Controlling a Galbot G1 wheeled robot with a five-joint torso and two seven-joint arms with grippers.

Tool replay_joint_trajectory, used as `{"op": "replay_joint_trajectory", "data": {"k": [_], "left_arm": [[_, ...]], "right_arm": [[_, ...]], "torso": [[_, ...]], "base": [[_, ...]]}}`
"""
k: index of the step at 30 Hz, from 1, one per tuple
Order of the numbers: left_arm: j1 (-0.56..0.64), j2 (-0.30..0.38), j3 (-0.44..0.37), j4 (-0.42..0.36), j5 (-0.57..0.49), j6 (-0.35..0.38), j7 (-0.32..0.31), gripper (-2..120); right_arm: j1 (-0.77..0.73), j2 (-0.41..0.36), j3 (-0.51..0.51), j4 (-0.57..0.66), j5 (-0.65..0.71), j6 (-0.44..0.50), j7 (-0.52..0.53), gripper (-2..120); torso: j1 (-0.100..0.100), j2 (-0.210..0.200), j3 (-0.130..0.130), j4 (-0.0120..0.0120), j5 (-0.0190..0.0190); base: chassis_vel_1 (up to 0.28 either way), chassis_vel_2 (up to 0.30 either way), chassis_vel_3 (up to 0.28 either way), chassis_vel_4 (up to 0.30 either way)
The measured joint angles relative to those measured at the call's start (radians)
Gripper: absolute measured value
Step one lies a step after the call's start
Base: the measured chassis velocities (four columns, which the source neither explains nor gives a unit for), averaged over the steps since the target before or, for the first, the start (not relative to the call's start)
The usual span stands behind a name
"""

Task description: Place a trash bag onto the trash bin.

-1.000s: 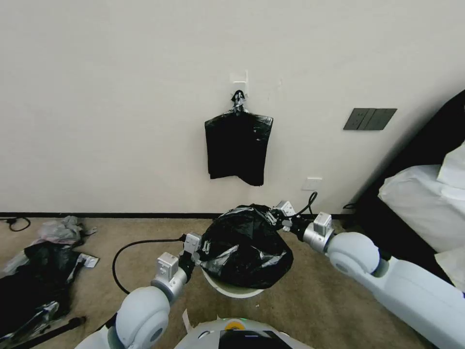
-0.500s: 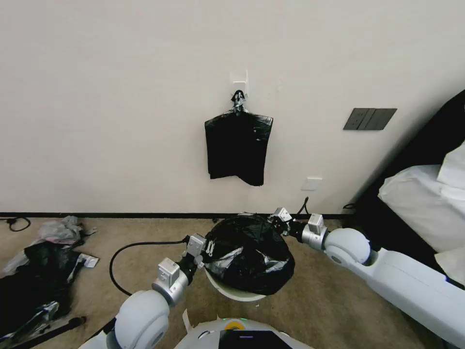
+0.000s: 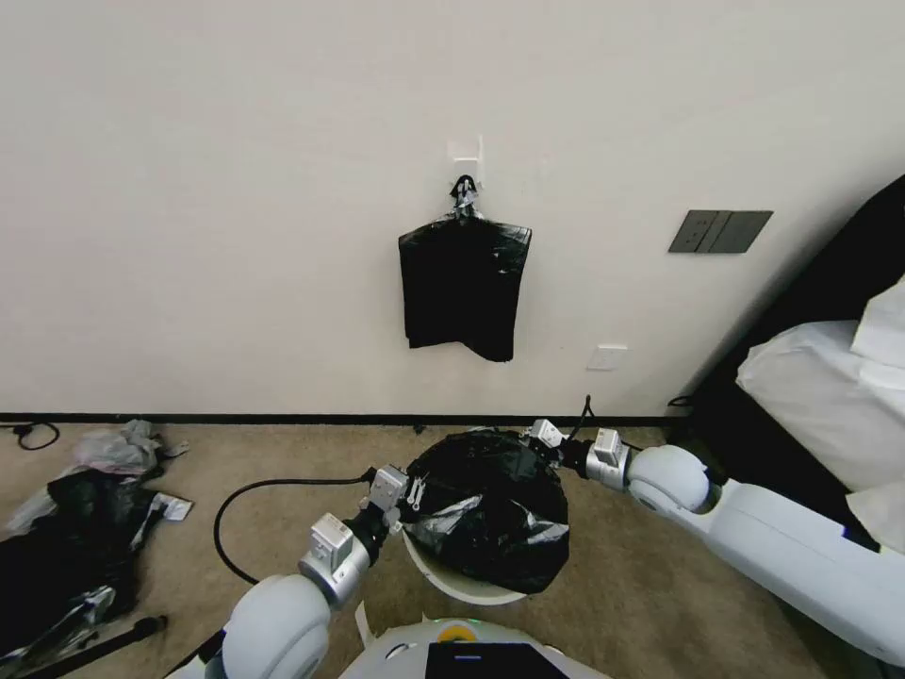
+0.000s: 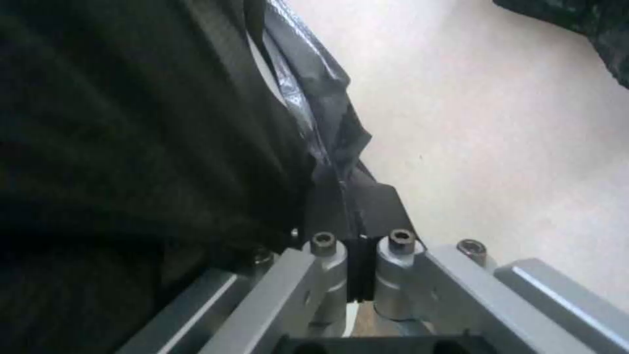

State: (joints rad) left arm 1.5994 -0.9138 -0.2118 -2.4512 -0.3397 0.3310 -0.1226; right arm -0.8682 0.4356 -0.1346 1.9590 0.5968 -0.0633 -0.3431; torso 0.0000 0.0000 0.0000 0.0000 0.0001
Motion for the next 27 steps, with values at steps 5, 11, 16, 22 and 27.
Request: {"op": "replay_joint_trajectory", "data": {"k": [5, 11, 16, 22, 27], "left_arm": [[0.005, -0.012, -0.002, 0.007, -0.039, 0.009, -0.019, 1], [-0.016, -0.019, -0.015, 0.02, -0.123, 0.032, -0.047, 1], [-0.034, -0.026, -0.03, 0.037, -0.191, 0.045, -0.069, 1], [-0.054, -0.048, -0.046, 0.07, -0.289, 0.065, -0.125, 1], [-0.102, -0.063, -0.054, 0.123, -0.364, 0.079, -0.172, 1]], "right_arm": [[-0.046, 0.003, 0.065, 0.012, 0.048, 0.005, 0.018, 18], [-0.122, -0.001, 0.164, 0.03, 0.126, -0.003, 0.03, 38], [-0.175, 0.006, 0.257, 0.047, 0.213, -0.023, 0.046, 61], [-0.237, 0.049, 0.382, 0.09, 0.29, -0.057, 0.129, 82], [-0.38, 0.108, 0.554, 0.199, 0.315, -0.083, 0.181, 98]], "torso": [[0.0, 0.0, 0.0, 0.0001, 0.0], [0.0, 0.0, 0.0, -0.0003, -0.0002], [0.0, 0.0, 0.0, -0.0001, -0.0001], [0.0, 0.0, 0.0, 0.0002, -0.0002], [0.0, 0.0, 0.0, -0.0001, -0.0001]], "base": [[0.0, 0.0, 0.0, 0.0], [0.0, 0.0, 0.0, 0.0], [0.0, 0.0, 0.0, 0.0], [0.0, 0.0, 0.0, 0.0], [0.0, 0.0, 0.0, 0.0]]}}
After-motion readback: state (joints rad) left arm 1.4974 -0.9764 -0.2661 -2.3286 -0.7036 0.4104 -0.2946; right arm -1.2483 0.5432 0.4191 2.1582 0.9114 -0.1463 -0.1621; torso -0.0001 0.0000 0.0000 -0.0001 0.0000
